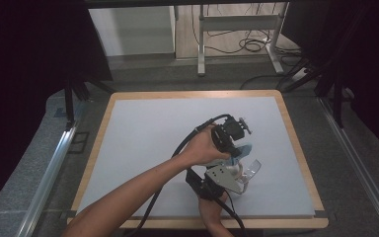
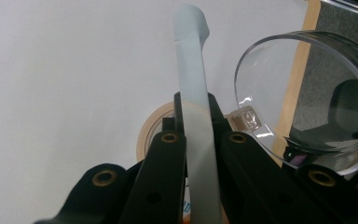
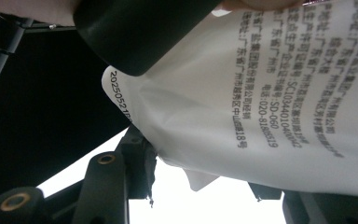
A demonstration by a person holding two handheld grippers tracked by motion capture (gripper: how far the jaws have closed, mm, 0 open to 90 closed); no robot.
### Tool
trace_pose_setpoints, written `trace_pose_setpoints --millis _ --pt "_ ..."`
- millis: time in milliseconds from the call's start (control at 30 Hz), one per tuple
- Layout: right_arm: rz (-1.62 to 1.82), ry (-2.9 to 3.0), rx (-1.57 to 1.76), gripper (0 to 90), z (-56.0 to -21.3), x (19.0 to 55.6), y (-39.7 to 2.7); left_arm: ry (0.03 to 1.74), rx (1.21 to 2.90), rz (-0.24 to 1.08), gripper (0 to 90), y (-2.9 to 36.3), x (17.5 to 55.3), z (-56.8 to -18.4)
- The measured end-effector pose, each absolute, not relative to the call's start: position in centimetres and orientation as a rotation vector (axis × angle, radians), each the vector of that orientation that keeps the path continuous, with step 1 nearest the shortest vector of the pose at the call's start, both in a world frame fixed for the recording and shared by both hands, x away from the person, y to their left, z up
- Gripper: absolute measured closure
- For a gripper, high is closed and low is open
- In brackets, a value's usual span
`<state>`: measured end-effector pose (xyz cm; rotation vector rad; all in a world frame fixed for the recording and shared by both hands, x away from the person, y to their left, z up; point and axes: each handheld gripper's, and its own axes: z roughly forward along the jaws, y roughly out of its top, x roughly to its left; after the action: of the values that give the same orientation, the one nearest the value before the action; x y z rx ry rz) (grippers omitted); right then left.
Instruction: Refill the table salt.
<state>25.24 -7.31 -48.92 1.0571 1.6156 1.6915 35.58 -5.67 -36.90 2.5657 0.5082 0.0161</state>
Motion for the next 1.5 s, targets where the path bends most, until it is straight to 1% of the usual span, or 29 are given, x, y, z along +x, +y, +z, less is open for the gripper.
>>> trace_pose_setpoints --millis 667,1133,1500 --pt "1.700 1.612 1.058 51.0 -48.63 25.13 -7.22 0.508 2.577 0.020 90.0 -5.68 35.43 -36.70" --pt "1.690 1.621 1.048 51.1 -48.97 25.23 -7.22 0.511 2.552 0.005 90.0 -5.25 35.68 -36.69" --pt "1.683 1.628 1.047 51.4 -49.18 25.25 -7.13 0.512 2.568 0.010 90.0 -5.41 35.62 -37.11"
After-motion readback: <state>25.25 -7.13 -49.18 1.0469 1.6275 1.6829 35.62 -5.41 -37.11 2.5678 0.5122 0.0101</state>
